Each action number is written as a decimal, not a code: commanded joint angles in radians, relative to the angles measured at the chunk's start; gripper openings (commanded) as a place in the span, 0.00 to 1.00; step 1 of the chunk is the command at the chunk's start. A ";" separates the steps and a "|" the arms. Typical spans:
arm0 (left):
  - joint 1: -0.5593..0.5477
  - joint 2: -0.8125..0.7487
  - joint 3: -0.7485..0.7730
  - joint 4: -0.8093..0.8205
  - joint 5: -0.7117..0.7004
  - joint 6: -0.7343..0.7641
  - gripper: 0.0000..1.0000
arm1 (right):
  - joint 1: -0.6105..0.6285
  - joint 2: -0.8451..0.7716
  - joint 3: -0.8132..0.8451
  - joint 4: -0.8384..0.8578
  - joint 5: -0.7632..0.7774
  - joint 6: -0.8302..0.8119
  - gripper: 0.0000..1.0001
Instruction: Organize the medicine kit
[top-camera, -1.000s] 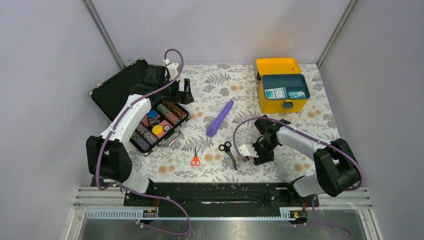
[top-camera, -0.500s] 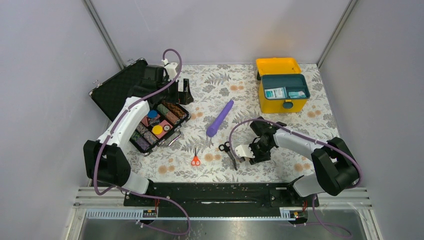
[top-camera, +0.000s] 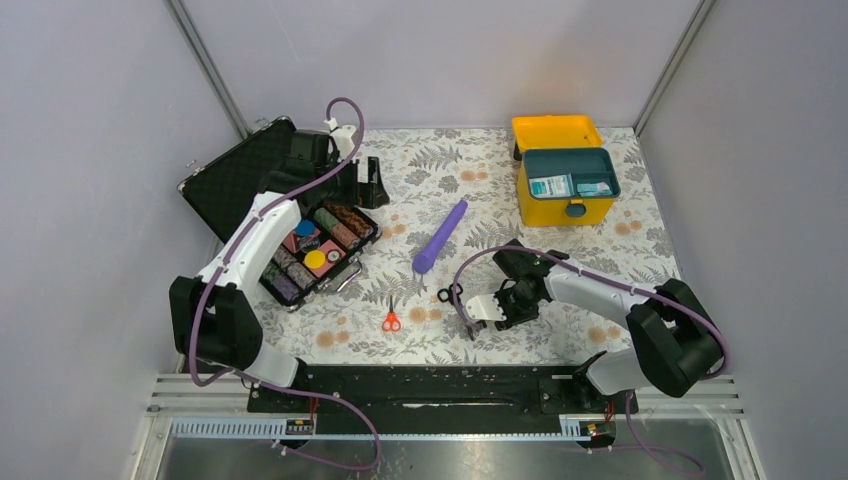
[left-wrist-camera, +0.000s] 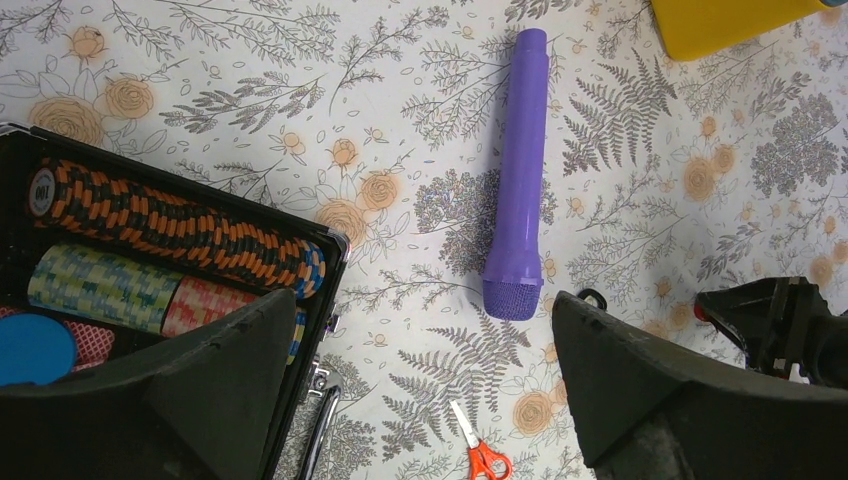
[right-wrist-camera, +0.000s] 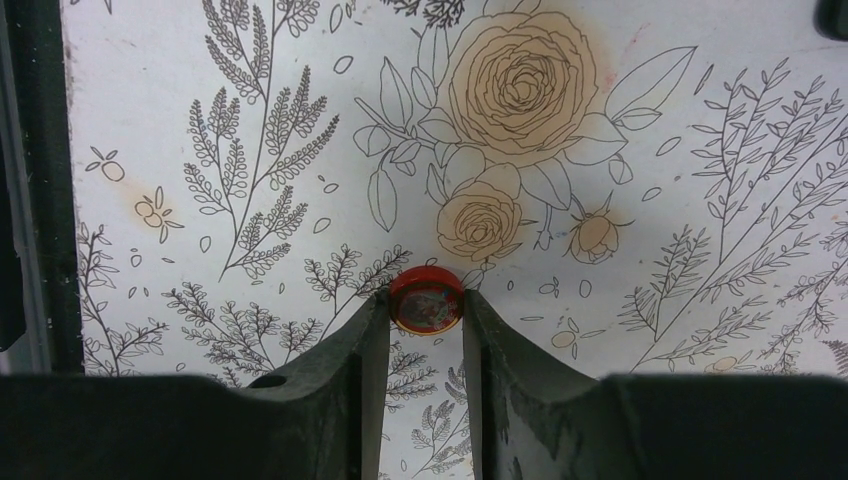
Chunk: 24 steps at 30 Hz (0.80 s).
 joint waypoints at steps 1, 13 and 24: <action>0.002 0.015 0.013 0.060 0.031 -0.022 0.98 | 0.015 0.014 -0.047 0.067 0.047 0.029 0.35; 0.047 0.080 0.086 0.047 0.098 -0.052 0.97 | -0.006 -0.085 0.161 -0.054 -0.045 0.165 0.29; 0.062 0.101 0.186 0.009 0.090 0.006 0.96 | -0.287 0.095 0.650 -0.092 -0.082 0.593 0.28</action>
